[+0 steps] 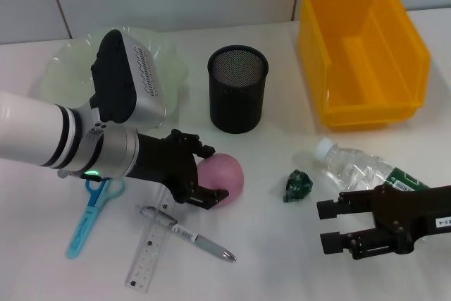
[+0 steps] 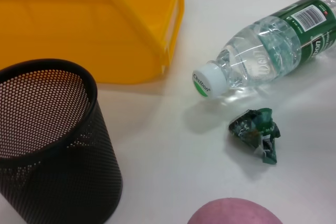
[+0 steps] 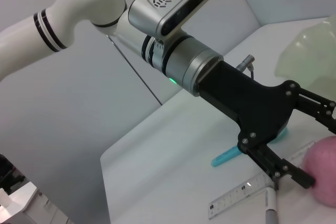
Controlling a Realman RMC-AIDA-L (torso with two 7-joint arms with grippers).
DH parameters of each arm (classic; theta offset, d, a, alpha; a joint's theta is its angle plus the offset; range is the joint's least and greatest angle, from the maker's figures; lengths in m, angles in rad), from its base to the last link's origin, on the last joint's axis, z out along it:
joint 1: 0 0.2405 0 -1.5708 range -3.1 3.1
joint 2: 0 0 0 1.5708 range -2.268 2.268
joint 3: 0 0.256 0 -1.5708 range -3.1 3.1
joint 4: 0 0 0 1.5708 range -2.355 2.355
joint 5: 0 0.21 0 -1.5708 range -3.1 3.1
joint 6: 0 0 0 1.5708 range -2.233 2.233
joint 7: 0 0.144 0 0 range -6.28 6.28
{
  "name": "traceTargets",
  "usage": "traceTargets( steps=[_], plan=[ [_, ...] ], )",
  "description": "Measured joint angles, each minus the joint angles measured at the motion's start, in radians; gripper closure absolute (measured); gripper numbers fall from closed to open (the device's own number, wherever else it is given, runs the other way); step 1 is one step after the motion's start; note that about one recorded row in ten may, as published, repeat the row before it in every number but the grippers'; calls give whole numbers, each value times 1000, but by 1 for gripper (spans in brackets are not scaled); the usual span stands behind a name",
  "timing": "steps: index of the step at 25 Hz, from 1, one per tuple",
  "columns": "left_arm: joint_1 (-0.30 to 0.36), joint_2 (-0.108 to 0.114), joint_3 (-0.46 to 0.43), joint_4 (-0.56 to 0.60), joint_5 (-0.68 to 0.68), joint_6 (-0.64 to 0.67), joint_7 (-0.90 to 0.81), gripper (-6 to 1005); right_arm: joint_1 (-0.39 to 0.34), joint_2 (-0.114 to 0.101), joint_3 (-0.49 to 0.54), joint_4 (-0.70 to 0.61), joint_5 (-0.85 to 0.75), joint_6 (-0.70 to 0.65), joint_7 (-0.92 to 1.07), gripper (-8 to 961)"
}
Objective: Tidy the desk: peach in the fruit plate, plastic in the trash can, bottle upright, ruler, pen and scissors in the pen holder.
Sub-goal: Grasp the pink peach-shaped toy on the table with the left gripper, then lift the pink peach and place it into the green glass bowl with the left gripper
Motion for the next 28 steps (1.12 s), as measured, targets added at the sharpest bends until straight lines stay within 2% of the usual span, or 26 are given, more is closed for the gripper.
traceTargets(
  steps=[11,12,24,25,28],
  plan=[
    [1,0,6,0,0,-7,0,331,2,0,4,0,0,0,0,195],
    [1,0,9,0,0,-6,0,495,2,0,4,0,0,0,0,195],
    [7,2,-12,30,-12,28,-27,641,5,-1,4,0,0,0,0,195],
    [9,4,-48,61,-24,71,-43,647,5,-2,4,0,0,1,0,195],
    [10,6,-79,80,-43,111,-50,666,6,-2,4,0,0,2,0,194]
  ],
)
